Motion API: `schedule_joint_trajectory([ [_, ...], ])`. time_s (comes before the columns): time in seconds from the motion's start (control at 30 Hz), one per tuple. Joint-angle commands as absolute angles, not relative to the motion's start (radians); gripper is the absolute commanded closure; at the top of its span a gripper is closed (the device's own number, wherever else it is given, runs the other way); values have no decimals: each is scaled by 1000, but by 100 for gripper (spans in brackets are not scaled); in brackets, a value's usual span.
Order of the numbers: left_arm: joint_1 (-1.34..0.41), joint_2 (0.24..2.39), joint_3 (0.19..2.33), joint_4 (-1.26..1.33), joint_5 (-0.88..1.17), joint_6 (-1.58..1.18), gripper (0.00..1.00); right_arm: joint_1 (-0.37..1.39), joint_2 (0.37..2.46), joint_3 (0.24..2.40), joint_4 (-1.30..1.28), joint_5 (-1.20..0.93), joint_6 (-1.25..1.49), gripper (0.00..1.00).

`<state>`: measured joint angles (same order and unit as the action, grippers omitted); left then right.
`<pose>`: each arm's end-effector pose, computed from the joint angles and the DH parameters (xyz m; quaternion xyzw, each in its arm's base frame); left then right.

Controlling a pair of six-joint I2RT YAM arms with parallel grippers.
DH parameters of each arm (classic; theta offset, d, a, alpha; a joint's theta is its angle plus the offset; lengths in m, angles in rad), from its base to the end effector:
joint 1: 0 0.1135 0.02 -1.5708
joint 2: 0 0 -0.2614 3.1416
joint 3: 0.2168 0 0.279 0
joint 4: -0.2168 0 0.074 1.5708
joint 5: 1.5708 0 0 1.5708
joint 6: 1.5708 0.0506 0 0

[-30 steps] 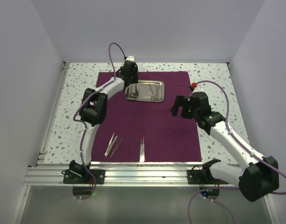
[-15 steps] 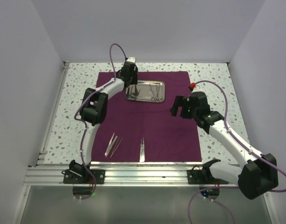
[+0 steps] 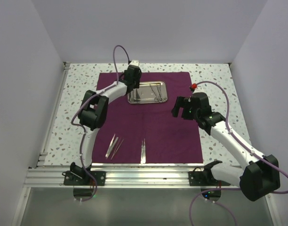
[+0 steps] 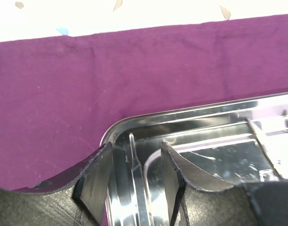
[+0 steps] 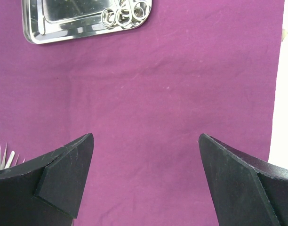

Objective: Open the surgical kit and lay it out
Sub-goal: Pick up the medical item from the container.

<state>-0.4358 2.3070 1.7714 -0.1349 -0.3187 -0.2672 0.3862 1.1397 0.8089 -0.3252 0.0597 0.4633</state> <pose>0.5108 -0.2204 0.1439 0.0061 0.8916 -0.0138 0.4525 0.2667 0.1052 0.2433 0.0477 0.8956 0.1575 0.4132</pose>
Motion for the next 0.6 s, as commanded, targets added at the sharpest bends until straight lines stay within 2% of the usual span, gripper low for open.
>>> schedule_joint_trajectory([
  [0.0, -460, 2217, 1758, -63, -418, -233, 50, 391, 1143, 813, -295, 49, 469, 3],
  [0.23, -483, 2226, 1755, -98, -466, -259, 51, 390, 1144, 811, -295, 46, 469, 3],
  [0.57, -469, 2302, 1775, -115, -374, -314, 55, 391, 1141, 811, -295, 44, 468, 2],
])
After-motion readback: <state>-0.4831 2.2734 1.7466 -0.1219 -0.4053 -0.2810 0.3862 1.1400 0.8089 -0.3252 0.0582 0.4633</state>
